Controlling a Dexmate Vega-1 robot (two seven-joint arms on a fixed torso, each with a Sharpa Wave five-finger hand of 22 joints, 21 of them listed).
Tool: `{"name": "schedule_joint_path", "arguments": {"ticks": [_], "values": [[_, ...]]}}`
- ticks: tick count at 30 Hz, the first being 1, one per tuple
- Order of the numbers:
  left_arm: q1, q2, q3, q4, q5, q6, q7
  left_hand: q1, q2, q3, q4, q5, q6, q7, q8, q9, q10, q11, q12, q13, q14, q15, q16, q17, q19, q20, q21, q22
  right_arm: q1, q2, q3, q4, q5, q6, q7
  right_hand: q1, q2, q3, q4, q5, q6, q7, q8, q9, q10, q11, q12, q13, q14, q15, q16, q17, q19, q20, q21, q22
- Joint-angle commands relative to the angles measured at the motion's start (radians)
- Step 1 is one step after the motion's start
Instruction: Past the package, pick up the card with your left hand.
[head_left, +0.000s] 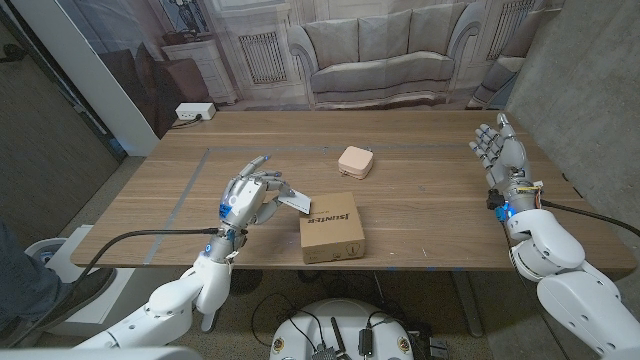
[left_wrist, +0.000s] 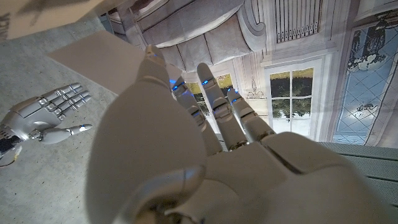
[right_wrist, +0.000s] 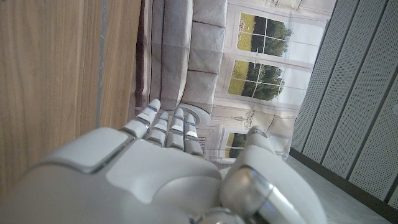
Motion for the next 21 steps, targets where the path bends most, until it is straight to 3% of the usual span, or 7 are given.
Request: {"name": "schedule_joint_path", "arguments": {"ticks": [1,15,21], "values": [[0.022,0.047,-0.036,-0.097,-0.059,0.048,-0.108,0.007,0.000,0.000,0.002,0.001,0.004,0.005,0.001,0.004,0.006,0.000,0.004,0.005,0.007,-0.107,0.002,0.002,0.001,-0.040,-0.003,0.001,-0.029,0.013,0.031,-0.003,0.011,0.017,0.012,0.002,0.000,-0.004,0.000,0.000,0.004,-0.002,0.001,0.005,0.010,-0.003,0.000,0.002,0.006,0.002,-0.001,0.004,0.011,0.001,-0.002,0.004],[0.056,0.066,-0.107,-0.220,-0.106,0.098,-0.257,0.011,-0.001,0.000,0.003,0.002,0.006,0.005,-0.001,0.004,0.008,0.000,0.003,0.012,0.005,-0.107,0.001,0.002,-0.004,-0.041,-0.005,0.001,-0.061,0.027,0.070,-0.005,0.022,0.039,0.043,0.003,0.001,-0.004,-0.001,0.000,0.004,-0.002,0.001,0.005,0.010,-0.003,0.000,0.002,0.006,0.002,-0.001,0.004,0.012,0.000,-0.006,0.004],[0.067,0.071,-0.145,-0.273,-0.164,0.129,-0.372,0.012,-0.002,0.000,0.004,0.002,0.006,0.006,-0.002,0.005,0.008,-0.001,0.003,0.016,0.004,-0.106,0.001,0.002,-0.005,-0.041,-0.006,0.001,-0.069,0.035,0.078,-0.010,0.016,0.043,0.045,0.003,0.001,-0.004,-0.001,0.000,0.004,-0.001,0.001,0.005,0.011,-0.001,0.000,0.002,0.005,0.001,-0.001,0.004,0.013,0.000,-0.007,0.004]]}}
